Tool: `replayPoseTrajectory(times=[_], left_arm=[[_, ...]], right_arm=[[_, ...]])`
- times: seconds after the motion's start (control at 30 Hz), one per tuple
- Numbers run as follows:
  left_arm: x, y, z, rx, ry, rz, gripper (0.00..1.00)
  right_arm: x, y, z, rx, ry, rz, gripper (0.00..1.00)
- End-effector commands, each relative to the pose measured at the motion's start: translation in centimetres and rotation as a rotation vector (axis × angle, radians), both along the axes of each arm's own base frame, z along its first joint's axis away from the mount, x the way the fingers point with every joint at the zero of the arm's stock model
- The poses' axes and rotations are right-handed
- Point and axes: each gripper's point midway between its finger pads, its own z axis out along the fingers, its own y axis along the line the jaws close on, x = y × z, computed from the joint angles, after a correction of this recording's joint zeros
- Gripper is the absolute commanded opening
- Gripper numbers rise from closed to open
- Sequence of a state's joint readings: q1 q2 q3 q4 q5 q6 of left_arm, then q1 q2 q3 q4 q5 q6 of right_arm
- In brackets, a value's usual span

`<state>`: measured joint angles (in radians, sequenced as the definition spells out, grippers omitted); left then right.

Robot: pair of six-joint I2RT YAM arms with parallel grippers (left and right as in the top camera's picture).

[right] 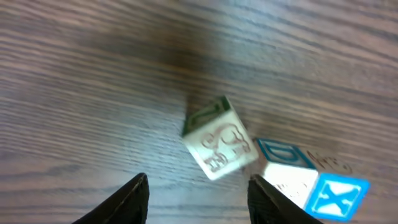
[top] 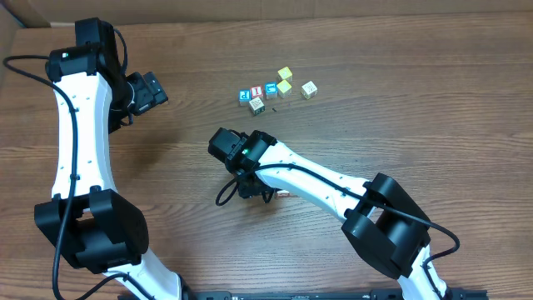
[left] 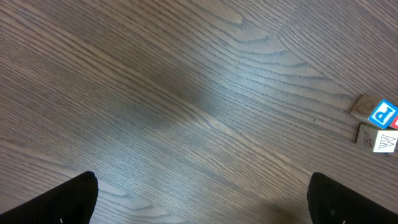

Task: Flip 3 blocks

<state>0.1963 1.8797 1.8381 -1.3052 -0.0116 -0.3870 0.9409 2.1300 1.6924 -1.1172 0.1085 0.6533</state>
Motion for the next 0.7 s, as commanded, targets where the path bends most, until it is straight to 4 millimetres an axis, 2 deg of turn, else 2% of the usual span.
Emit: replayPoseTrajectory(times=[0.0, 0.17, 0.27, 0.4, 0.5, 0.53, 0.57, 0.6, 0.67], left_arm=[[0.5, -0.2, 0.4, -0.001, -0.017, -0.006, 1.0], [0.6, -0.2, 0.4, -0.001, -0.017, -0.006, 1.0], [0.6, -0.2, 0.4, -0.001, -0.017, -0.006, 1.0], [0.5, -0.2, 0.4, -0.001, -0.017, -0.006, 1.0], [0.6, -0.2, 0.4, -0.001, -0.017, -0.006, 1.0], [0.5, -0.2, 0.4, -0.001, -0.017, -0.006, 1.0], [0.6, -0.2, 0.4, -0.001, -0.017, -0.006, 1.0], [0.6, -0.2, 0.4, -0.001, -0.017, -0.006, 1.0], [0.6, -0.2, 0.4, -0.001, -0.017, -0.006, 1.0]], right_arm=[[1.4, 1.8, 1.9, 0.071, -0.067, 0.065, 0.53], [3.7, 2.4, 4.1, 0.12, -0.115, 0.069, 0.56], [5.7, 1.9, 5.5, 0.153, -0.133, 0.028, 0.56], [7.6, 0.8, 6.2, 0.23, -0.085, -0.033, 0.5], [8.5, -0.4, 6.3, 0.286, -0.024, -0.079, 0.4], [8.8, -0.8, 6.3, 0.294, -0.014, -0.093, 0.3], [9.2, -1.4, 6.3, 0.299, -0.008, -0.109, 0.14], [9.6, -1.8, 6.3, 0.3, -0.008, -0.122, 0.04], [10.2, -2.7, 6.2, 0.297, -0.009, -0.143, 0.04]])
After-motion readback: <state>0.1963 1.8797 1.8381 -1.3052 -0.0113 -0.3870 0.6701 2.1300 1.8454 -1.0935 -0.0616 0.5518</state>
